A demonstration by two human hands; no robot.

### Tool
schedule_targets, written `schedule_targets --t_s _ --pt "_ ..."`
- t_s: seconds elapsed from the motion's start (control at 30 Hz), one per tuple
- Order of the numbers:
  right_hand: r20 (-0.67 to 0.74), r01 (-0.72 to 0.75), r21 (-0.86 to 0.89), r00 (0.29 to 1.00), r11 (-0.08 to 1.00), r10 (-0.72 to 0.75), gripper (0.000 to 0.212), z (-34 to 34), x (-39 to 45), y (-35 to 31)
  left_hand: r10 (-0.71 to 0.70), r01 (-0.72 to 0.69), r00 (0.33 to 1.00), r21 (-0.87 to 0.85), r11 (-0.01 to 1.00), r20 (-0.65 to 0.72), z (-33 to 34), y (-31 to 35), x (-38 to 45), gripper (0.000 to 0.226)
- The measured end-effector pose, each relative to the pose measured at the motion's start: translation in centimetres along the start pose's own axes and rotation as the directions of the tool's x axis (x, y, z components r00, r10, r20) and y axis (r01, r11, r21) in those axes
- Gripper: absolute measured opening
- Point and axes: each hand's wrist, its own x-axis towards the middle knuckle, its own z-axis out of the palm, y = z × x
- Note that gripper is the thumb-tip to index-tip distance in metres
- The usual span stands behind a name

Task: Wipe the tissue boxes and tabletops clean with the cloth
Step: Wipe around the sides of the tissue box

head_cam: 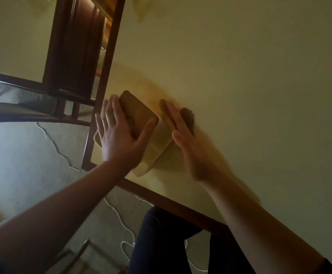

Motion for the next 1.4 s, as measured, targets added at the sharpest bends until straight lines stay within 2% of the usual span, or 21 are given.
schedule_targets --t_s 0.07,0.13,0.23,0.4,0.5,0.6,0.7,0.87,1.0,1.13,1.4 --pt "0.051 -0.007 0.076 0.999 0.997 0.003 0.071 0.5 -2.0 0.6 0.209 -0.213 0.975 0.045 0.976 0.080 -0.6 -1.0 0.6 0.113" --pt "0.057 0.018 0.075 0.998 0.997 -0.023 0.076 1.5 -3.6 1.2 0.368 -0.381 0.917 0.065 0.922 0.153 -0.9 -1.7 1.3 0.114" --pt "0.025 -0.023 0.083 0.999 0.996 0.021 0.090 2.3 -4.2 1.6 0.478 -0.497 0.859 0.074 0.864 0.184 -1.1 -2.0 2.0 0.115" --pt "0.025 0.030 0.037 0.999 0.999 -0.031 0.083 1.7 -1.3 1.1 0.498 -0.514 0.851 0.076 0.854 0.166 -0.9 -2.2 2.1 0.116" --pt "0.032 -0.035 0.073 0.999 0.997 0.033 0.084 1.1 2.6 0.3 0.507 -0.524 0.846 0.080 0.848 0.165 -0.9 -2.3 2.1 0.116" --pt "-0.002 -0.099 0.036 0.995 0.994 0.099 0.078 0.7 6.7 -1.0 0.510 -0.526 0.844 0.076 0.847 0.165 -0.9 -2.3 2.2 0.116" --pt "0.012 0.013 0.009 1.000 1.000 -0.013 0.078 0.8 8.6 -1.6 0.509 -0.525 0.845 0.079 0.847 0.162 -1.0 -2.1 2.0 0.115" --pt "-0.012 0.087 -0.073 0.996 0.993 -0.088 0.080 1.4 5.6 -0.7 0.520 -0.534 0.841 0.072 0.842 0.147 -0.8 -2.3 1.9 0.114" --pt "0.033 0.149 -0.083 0.989 0.985 -0.146 0.090 2.0 0.9 0.0 0.524 -0.535 0.840 0.059 0.843 0.139 -0.8 -2.4 2.0 0.115" --pt "0.076 0.135 -0.132 0.989 0.982 -0.125 0.098 1.7 -3.0 1.3 0.514 -0.526 0.845 0.060 0.848 0.145 -0.7 -2.5 2.1 0.116" --pt "0.042 0.207 -0.154 0.978 0.966 -0.203 0.095 1.7 0.8 0.8 0.524 -0.534 0.841 0.060 0.843 0.135 -0.7 -2.6 2.0 0.115"
